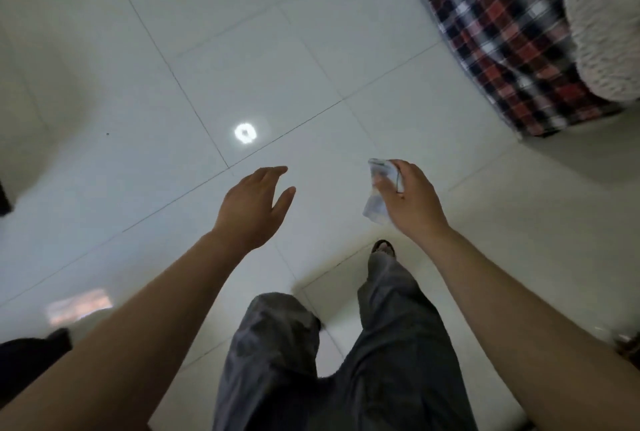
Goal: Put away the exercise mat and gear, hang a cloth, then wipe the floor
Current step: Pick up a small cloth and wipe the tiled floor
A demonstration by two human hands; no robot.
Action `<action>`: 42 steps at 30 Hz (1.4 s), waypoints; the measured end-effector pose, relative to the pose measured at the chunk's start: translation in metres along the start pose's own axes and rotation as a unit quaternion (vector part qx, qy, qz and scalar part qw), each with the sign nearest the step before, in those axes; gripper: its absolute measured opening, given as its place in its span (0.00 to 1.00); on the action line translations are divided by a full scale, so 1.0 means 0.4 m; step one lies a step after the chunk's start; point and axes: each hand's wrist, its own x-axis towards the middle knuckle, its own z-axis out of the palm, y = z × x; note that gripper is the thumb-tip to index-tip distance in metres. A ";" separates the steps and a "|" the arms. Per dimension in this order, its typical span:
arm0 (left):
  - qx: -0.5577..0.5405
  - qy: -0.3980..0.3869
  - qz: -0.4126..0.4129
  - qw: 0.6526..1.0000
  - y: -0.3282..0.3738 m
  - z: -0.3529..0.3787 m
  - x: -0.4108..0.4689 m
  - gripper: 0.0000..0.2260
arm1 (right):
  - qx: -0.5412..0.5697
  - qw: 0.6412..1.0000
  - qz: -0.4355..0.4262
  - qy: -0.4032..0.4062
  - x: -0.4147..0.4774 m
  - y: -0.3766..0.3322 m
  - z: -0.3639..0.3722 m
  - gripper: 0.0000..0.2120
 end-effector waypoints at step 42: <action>0.126 -0.209 0.531 0.812 2.089 0.361 0.480 0.22 | 0.039 0.854 0.244 0.458 -0.374 0.890 -1.441 0.17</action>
